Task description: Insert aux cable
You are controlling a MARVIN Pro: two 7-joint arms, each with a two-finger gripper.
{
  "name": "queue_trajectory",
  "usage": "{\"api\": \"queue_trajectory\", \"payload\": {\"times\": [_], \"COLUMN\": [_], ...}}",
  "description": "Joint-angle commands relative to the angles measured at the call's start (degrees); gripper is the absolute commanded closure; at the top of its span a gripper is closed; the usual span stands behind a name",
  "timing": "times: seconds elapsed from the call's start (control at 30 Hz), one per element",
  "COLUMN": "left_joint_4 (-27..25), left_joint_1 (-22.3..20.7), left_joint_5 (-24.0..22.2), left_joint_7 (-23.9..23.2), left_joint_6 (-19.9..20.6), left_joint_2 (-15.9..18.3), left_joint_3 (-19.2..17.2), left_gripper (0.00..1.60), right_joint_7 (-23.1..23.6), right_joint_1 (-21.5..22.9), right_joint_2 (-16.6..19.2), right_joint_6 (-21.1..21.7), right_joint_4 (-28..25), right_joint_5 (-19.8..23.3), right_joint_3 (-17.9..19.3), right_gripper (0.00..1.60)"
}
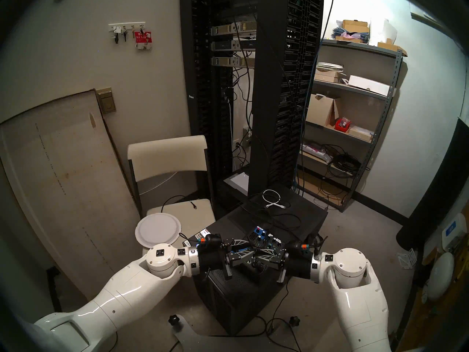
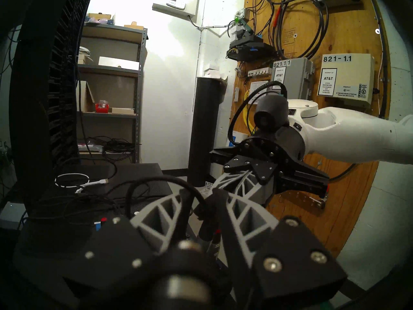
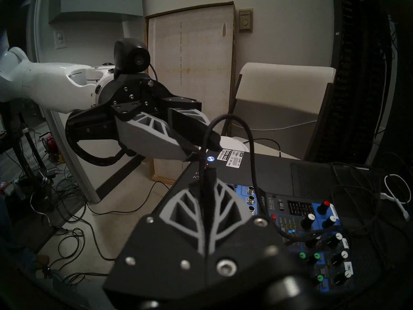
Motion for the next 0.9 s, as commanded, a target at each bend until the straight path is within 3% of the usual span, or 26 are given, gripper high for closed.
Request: {"api": "queue_trajectory", "payload": {"times": [0.0,0.1,0.17,0.43,0.47,0.5,0.6,0.67,0.77,0.87], "left_joint_4": [0.0,0.14,0.23,0.58,0.61,0.63,0.59,0.27,-0.02,-0.21], "left_joint_1": [-0.67,-0.72,-0.74,-1.01,-1.03,-1.06,-1.08,-1.01,-1.0,-0.99], "left_joint_5": [-0.86,-0.85,-0.85,-0.84,-0.85,-0.86,-0.85,-0.9,-0.94,-0.9], "left_joint_7": [-0.58,-0.73,-0.78,-0.93,-0.93,-0.95,-0.92,-0.91,-0.92,-0.9], "left_joint_6": [0.22,0.3,0.32,0.1,0.07,0.06,0.04,0.13,0.26,0.3], "left_joint_2": [-1.76,-1.88,-1.94,-1.99,-1.99,-1.98,-1.85,-1.62,-1.44,-1.33], "left_joint_3": [0.44,0.55,0.6,0.73,0.73,0.74,0.73,0.67,0.65,0.63], "left_gripper": [1.09,1.12,1.31,1.35,1.35,1.35,1.34,1.35,1.33,1.33], "right_joint_7": [-0.2,-0.49,-0.6,-0.82,-0.75,-0.74,-0.77,-0.79,-0.79,-0.74], "right_joint_1": [-2.46,-2.54,-2.42,-2.32,-2.32,-2.35,-2.45,-2.48,-2.51,-2.55], "right_joint_2": [0.76,0.69,0.77,1.11,1.17,1.23,1.32,1.38,1.42,1.53], "right_joint_6": [0.9,0.76,0.77,0.78,0.87,0.95,1.0,0.97,1.04,1.18], "right_joint_4": [2.17,2.09,2.12,1.87,1.73,1.58,1.21,1.12,0.96,0.7], "right_joint_5": [-1.69,-1.6,-1.54,-1.03,-0.92,-0.85,-0.66,-0.54,-0.17,-0.05], "right_joint_3": [-0.62,-0.55,-0.54,-0.53,-0.55,-0.57,-0.58,-0.59,-0.52,-0.61], "right_gripper": [1.6,1.6,1.6,1.6,1.57,1.41,1.33,1.1,1.07,0.84]}}
